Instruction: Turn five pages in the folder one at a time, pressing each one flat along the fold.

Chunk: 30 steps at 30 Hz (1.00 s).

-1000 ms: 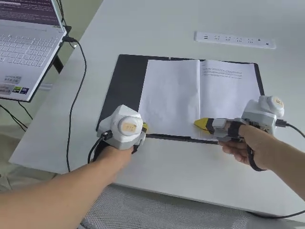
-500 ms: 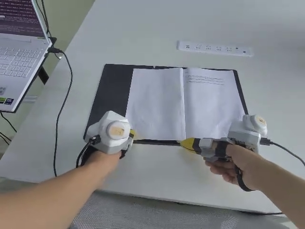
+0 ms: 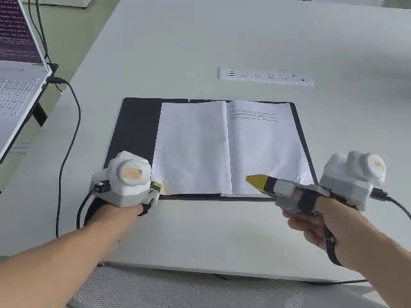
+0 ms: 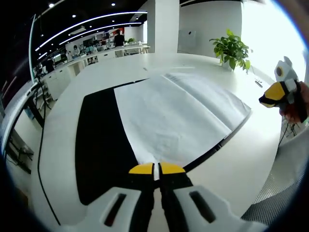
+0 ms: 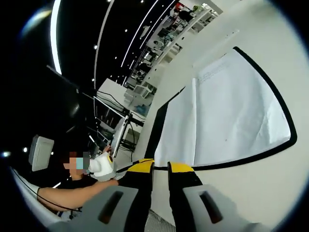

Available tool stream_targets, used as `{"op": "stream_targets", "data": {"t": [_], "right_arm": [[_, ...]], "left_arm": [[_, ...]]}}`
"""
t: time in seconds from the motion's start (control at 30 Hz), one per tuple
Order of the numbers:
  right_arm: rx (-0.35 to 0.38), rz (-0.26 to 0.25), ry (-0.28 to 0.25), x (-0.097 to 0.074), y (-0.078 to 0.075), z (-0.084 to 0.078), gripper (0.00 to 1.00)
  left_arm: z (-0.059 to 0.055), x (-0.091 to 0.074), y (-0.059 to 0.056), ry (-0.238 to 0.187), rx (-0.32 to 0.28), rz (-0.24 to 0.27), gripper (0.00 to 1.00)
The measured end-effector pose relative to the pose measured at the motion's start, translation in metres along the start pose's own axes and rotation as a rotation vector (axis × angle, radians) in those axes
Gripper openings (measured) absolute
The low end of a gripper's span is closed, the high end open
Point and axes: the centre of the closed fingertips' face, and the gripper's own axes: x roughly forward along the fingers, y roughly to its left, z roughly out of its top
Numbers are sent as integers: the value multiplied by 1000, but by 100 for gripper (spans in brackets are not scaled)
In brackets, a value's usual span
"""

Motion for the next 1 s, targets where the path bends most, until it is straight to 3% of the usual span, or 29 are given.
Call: {"op": "stream_targets", "data": {"t": [0.2, 0.27, 0.37, 0.43, 0.57, 0.8, 0.87, 1.0], "right_arm": [[-78, -71, -101, -36, 13, 25, 23], [-120, -103, -134, -49, 16, 35, 26], [-161, -165, -140, -64, 14, 41, 37], [-203, -201, -156, -75, 14, 46, 43], [-204, -252, -179, -96, 15, 46, 47], [-268, -333, -140, -126, 20, 32, 56], [-267, -353, -162, -135, 20, 35, 56], [-279, -381, -188, -149, 18, 41, 54]], "left_arm": [[27, -32, -4, -50, -44, -33, 12], [32, -44, -5, -54, -47, -36, 18], [34, -62, -6, -50, -62, -50, 32], [35, -72, -7, -47, -61, -57, 37], [36, -100, -9, -43, -67, -70, 42], [46, -147, -17, -50, -69, -82, 52], [46, -157, -19, -35, -51, -84, 53], [57, -175, -26, -58, -53, -99, 54]]}}
